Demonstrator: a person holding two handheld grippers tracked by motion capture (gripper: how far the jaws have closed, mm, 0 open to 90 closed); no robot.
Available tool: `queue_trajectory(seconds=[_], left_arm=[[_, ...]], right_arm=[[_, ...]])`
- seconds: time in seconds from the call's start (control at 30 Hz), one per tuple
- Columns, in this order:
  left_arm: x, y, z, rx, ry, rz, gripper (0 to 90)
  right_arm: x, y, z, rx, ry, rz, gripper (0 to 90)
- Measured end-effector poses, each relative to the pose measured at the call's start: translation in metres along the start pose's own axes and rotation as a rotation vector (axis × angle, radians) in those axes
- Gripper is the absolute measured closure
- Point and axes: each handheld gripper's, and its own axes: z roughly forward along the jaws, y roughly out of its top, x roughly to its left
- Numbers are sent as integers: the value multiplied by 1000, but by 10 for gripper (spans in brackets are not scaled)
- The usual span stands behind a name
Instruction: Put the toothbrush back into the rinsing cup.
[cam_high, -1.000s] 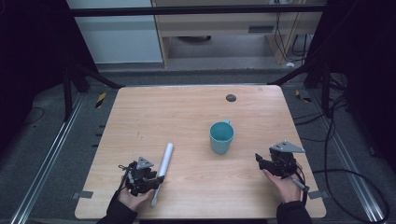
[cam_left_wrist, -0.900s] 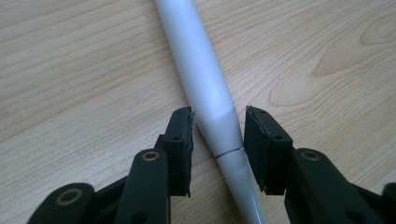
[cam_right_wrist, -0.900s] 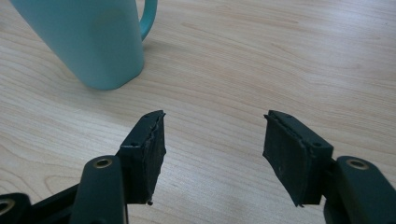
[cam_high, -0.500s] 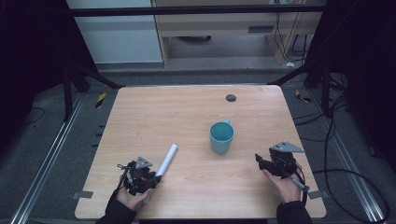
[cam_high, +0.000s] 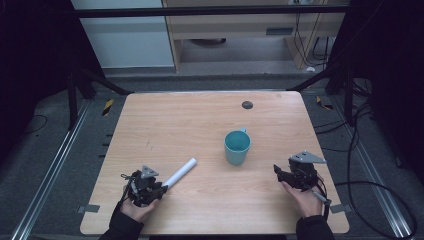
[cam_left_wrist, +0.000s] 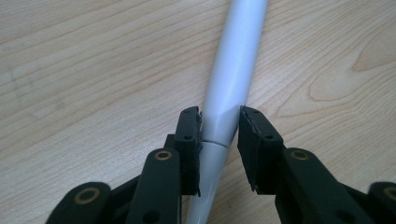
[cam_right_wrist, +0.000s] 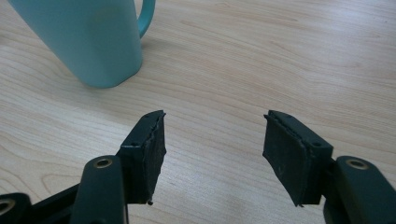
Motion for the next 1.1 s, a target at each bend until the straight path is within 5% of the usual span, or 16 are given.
queue_trajectory(seconds=[1.1], left_arm=[[23, 7, -5, -75, 27, -34, 623]], right_arm=[[0, 0, 1, 5, -5, -5, 385]])
